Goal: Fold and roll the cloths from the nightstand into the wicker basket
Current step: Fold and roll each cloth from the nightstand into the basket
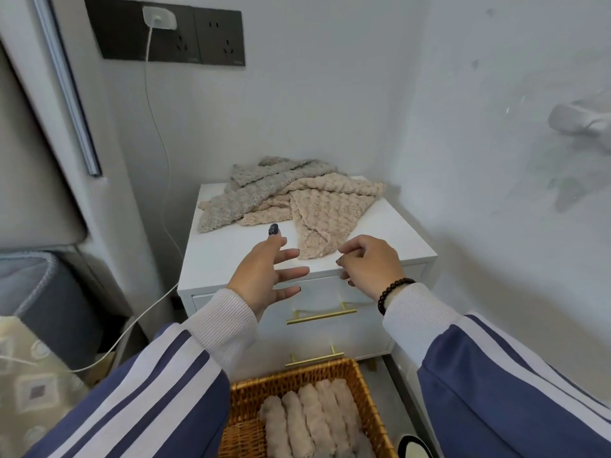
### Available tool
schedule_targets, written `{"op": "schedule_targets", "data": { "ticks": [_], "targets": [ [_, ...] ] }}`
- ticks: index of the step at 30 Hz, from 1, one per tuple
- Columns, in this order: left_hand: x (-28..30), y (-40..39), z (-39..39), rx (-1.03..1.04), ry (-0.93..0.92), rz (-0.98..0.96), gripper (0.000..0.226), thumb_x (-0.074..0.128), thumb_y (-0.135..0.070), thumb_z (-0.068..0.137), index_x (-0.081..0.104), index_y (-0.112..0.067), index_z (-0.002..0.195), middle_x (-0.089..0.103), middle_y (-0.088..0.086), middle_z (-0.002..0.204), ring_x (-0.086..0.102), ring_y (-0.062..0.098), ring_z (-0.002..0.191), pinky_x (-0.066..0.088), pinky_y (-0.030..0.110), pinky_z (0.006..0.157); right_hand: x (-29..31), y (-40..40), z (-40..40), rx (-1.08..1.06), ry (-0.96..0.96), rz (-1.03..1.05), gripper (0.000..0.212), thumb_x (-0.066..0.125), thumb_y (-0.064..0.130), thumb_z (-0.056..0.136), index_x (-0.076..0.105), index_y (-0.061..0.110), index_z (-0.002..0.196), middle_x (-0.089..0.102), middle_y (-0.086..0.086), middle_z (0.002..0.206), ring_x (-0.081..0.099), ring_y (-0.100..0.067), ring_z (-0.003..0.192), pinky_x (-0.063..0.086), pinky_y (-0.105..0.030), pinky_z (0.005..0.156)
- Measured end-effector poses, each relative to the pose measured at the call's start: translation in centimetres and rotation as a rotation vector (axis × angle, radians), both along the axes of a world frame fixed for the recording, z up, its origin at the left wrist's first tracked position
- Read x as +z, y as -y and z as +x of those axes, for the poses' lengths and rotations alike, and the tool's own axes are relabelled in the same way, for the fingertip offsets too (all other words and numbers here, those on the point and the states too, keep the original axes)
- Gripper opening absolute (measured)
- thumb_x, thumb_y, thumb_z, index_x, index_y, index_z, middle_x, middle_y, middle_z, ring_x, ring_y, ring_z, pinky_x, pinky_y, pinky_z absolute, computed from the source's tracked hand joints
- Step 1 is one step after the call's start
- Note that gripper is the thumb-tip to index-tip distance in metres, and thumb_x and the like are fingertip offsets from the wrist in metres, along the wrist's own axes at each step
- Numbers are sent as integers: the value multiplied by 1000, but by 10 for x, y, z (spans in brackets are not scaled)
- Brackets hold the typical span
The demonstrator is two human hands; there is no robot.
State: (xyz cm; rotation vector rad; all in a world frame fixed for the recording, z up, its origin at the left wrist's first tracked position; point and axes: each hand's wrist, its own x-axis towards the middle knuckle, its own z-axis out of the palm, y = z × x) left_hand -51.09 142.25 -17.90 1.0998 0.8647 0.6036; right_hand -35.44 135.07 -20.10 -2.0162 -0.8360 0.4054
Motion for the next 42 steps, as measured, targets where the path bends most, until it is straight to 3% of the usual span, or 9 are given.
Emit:
{"op": "schedule_targets", "data": {
  "ticks": [4, 8, 13, 16, 21, 31, 34, 39, 42],
  "targets": [
    [-1, -5, -1, 6, -20, 2, 35, 35, -43, 102, 52, -20, 122, 63, 1, 118, 68, 24, 99, 53, 41, 84, -10, -17, -3, 91, 220, -62, 29, 56, 13, 86, 61, 21, 114, 50, -2, 122, 49, -16, 108, 37, -21, 87],
    [-2, -4, -5, 5, -46, 7, 34, 36, -45, 101, 56, -21, 114, 64, 2, 116, 69, 24, 97, 53, 41, 83, -17, -28, -8, 179, 315, -331, 48, 57, 23, 87, 52, 22, 134, 30, -6, 148, 24, -25, 138, 26, -32, 110],
    [-2, -2, -11, -7, -72, 8, 34, 34, -43, 102, 58, -20, 111, 67, 3, 113, 69, 25, 97, 53, 41, 86, -8, -31, -9, 92, 326, -256, 41, 56, 15, 88, 55, 3, 127, 48, -10, 136, 47, -25, 123, 35, -25, 98],
    [-3, -2, -17, -2, -79, 13, 34, 35, -42, 102, 58, -19, 111, 68, 4, 113, 69, 25, 97, 52, 43, 89, 4, -26, -10, 4, 228, -84, 43, 57, 13, 88, 56, 9, 131, 52, -6, 137, 49, -19, 124, 30, -16, 89],
    [-4, -5, -26, 11, -102, 8, 34, 35, -43, 102, 58, -20, 110, 68, 4, 111, 69, 25, 96, 52, 41, 87, 27, -11, -24, -13, 170, 100, 33, 60, 13, 86, 66, 14, 119, 63, 0, 123, 57, -11, 106, 39, -17, 87],
    [-8, -6, -29, 34, -99, -73, 36, 37, -44, 101, 58, -18, 111, 68, 6, 111, 69, 26, 95, 53, 40, 80, 36, 17, -52, 164, 182, 87, 16, 64, 14, 85, 75, 23, 93, 63, 14, 89, 56, 2, 84, 44, -13, 85],
    [-9, -4, -25, 36, -98, -88, 31, 36, -43, 101, 57, -20, 102, 68, 7, 110, 69, 26, 95, 52, 40, 81, 33, 21, -53, 241, 191, 28, 20, 62, 11, 85, 75, 24, 95, 65, 13, 95, 56, 4, 85, 42, -7, 78],
    [-13, 0, -16, -9, -77, -119, 31, 39, -39, 102, 60, -16, 103, 69, 10, 104, 69, 27, 95, 54, 39, 75, 23, 19, -59, 429, 169, -103, 37, 56, 5, 83, 71, 25, 110, 64, 9, 121, 57, -6, 113, 46, -24, 99],
    [-17, -4, -13, 37, -129, -33, 18, 49, -23, 99, 61, -10, 104, 70, 13, 101, 70, 27, 90, 58, 34, 62, 20, 15, -60, 496, 133, -128, 43, 53, 0, 83, 69, 24, 115, 64, 9, 122, 61, -5, 103, 51, -19, 84]
  ]
}}
